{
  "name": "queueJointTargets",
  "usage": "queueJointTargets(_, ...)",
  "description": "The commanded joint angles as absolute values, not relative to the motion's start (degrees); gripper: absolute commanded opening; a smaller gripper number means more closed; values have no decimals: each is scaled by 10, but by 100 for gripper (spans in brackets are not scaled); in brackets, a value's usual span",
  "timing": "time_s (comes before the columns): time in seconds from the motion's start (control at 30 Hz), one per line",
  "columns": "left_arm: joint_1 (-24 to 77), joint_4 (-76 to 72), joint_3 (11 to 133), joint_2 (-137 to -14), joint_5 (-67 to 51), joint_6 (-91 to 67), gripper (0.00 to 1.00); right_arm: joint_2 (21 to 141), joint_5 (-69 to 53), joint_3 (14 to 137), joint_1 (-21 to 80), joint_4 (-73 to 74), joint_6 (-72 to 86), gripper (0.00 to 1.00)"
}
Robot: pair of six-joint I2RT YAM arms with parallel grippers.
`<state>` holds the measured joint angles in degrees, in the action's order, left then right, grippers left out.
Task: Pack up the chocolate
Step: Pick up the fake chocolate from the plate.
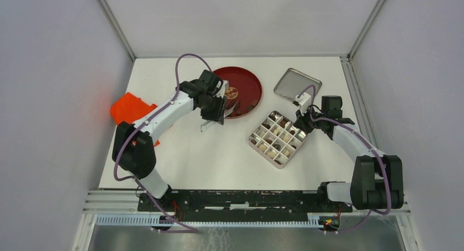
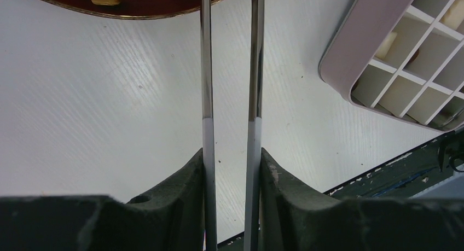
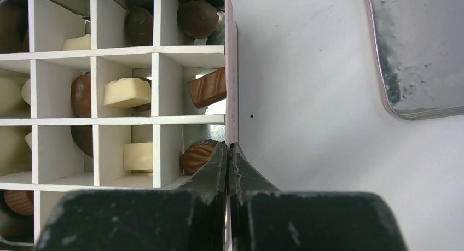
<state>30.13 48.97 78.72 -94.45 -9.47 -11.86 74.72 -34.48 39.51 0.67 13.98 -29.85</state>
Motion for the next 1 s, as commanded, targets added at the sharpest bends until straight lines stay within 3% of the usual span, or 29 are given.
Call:
queueJointTargets(0.0,302,481,809,-953,-116,-88,41,733,-367,408,4,117,-296,0)
queueJointTargets(0.97,329,499,824,-983,-69,-88,41,731,-367,408,4,118,-296,0)
